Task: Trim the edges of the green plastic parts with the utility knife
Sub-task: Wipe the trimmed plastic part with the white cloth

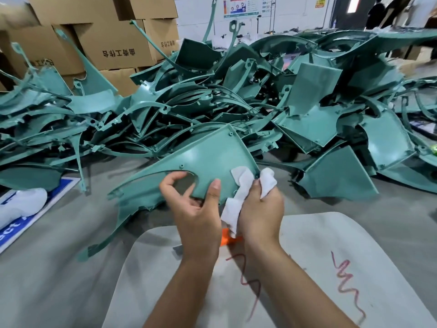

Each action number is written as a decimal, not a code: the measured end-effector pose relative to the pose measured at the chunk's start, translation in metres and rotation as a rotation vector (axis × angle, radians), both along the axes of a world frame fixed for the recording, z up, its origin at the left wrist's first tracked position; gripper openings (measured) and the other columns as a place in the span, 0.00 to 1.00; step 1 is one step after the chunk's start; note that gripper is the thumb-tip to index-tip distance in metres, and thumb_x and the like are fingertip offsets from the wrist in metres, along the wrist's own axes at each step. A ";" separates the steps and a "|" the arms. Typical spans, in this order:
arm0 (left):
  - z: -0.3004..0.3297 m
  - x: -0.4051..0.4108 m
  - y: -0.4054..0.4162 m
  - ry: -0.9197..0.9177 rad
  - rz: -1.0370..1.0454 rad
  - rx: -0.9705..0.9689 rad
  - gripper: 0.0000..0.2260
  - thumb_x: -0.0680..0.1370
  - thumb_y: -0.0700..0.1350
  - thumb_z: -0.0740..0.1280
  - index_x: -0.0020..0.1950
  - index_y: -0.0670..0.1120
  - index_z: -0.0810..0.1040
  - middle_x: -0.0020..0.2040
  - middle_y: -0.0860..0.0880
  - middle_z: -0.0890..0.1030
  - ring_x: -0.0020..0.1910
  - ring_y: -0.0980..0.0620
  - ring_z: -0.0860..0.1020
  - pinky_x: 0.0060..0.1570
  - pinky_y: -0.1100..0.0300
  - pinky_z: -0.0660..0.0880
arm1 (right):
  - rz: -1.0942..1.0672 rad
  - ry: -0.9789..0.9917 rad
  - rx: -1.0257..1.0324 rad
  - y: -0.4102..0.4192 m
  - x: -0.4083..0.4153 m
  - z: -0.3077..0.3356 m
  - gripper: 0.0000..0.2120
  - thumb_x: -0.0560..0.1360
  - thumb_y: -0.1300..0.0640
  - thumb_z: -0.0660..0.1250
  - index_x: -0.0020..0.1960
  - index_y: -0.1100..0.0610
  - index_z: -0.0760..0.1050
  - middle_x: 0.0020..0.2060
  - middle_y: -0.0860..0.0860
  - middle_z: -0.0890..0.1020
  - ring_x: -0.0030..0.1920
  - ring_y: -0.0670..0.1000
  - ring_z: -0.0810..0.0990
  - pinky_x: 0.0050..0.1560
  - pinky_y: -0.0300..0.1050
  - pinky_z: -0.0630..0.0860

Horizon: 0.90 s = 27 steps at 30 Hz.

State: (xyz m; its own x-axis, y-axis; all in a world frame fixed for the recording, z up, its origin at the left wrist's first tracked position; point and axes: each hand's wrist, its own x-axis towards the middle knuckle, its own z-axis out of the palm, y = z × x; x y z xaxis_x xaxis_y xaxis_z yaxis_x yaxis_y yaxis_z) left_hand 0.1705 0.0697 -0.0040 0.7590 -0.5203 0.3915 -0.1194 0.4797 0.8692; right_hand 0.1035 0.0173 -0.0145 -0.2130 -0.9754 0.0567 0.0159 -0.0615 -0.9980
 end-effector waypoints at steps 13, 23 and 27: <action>0.005 0.027 0.005 0.107 -0.032 0.119 0.15 0.72 0.50 0.75 0.56 0.63 0.80 0.58 0.50 0.82 0.59 0.40 0.81 0.62 0.33 0.75 | 0.388 0.189 -0.379 -0.021 -0.028 0.015 0.05 0.84 0.50 0.65 0.50 0.48 0.74 0.40 0.39 0.81 0.40 0.40 0.79 0.42 0.36 0.73; -0.002 -0.012 0.005 0.128 -0.180 0.022 0.13 0.76 0.44 0.76 0.60 0.47 0.81 0.52 0.47 0.87 0.45 0.49 0.85 0.46 0.54 0.82 | 0.143 0.365 -0.436 -0.005 -0.013 0.006 0.07 0.84 0.61 0.60 0.50 0.52 0.72 0.33 0.43 0.72 0.33 0.45 0.69 0.33 0.35 0.64; -0.001 0.003 0.002 0.062 -0.209 0.085 0.10 0.79 0.35 0.71 0.54 0.50 0.84 0.50 0.49 0.88 0.48 0.50 0.86 0.47 0.56 0.83 | 0.157 0.505 -0.358 -0.011 -0.019 0.004 0.05 0.83 0.59 0.63 0.49 0.52 0.69 0.35 0.49 0.74 0.34 0.51 0.70 0.36 0.44 0.59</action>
